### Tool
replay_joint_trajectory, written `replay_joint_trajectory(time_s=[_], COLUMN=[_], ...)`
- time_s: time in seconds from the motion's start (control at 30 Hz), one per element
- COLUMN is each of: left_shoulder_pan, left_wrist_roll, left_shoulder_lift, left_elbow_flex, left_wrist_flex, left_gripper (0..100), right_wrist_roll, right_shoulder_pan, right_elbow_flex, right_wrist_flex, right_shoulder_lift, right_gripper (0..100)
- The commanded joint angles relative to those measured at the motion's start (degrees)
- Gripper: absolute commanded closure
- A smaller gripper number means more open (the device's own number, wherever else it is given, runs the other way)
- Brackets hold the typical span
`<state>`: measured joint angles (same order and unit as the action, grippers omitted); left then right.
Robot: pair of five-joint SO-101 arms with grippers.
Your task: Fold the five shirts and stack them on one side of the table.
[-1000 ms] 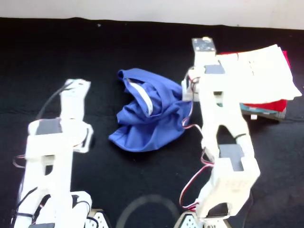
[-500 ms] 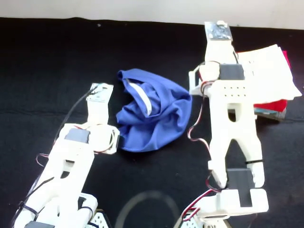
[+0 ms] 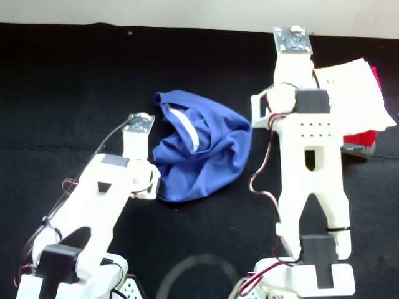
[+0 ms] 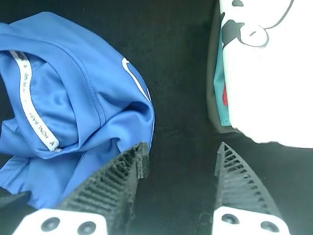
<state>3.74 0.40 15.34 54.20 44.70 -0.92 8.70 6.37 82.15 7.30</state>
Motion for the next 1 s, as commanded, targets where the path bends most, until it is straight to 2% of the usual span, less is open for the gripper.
replay_joint_trajectory(time_s=[0.0, 0.13, 0.33, 0.4, 0.47, 0.57, 0.77, 0.87, 0.97], left_shoulder_pan=[0.75, 1.19, 2.24, 2.24, 2.24, 1.80, 0.48, -4.53, -12.53], left_wrist_roll=[0.44, 0.44, 0.44, 0.44, 0.44, 0.18, 0.18, 0.09, -0.09], left_shoulder_lift=[-0.31, -0.84, -0.92, -0.84, -0.40, -0.31, -0.22, -0.22, -0.22], left_elbow_flex=[-2.68, -4.00, -4.09, -4.09, -4.09, -4.26, -10.24, -14.90, -19.82], left_wrist_flex=[-0.70, -0.88, -0.97, -0.97, -0.70, -0.09, 15.12, 20.92, 25.67], left_gripper=[78, 87, 79, 80, 85, 99, 99, 99, 99], right_wrist_roll=[0.09, 0.26, 0.35, 0.44, 0.44, 0.44, 0.18, 0.44, 0.44], right_shoulder_pan=[1.01, 3.38, 6.46, 7.08, 7.69, 9.36, 14.64, 17.01, 19.12], right_elbow_flex=[2.07, 2.07, 2.07, 2.07, 1.98, -1.27, -9.19, -12.44, -13.93], right_wrist_flex=[1.36, 1.54, 1.63, 1.63, 1.63, 0.75, -5.23, -10.15, -13.85], right_shoulder_lift=[2.95, 2.86, 3.21, 3.12, 2.77, 2.77, 2.68, 2.68, 1.01], right_gripper=[77.6, 77.6, 77.6, 77.6, 77.6, 77.6, 77.5, 77.2, 77.1])
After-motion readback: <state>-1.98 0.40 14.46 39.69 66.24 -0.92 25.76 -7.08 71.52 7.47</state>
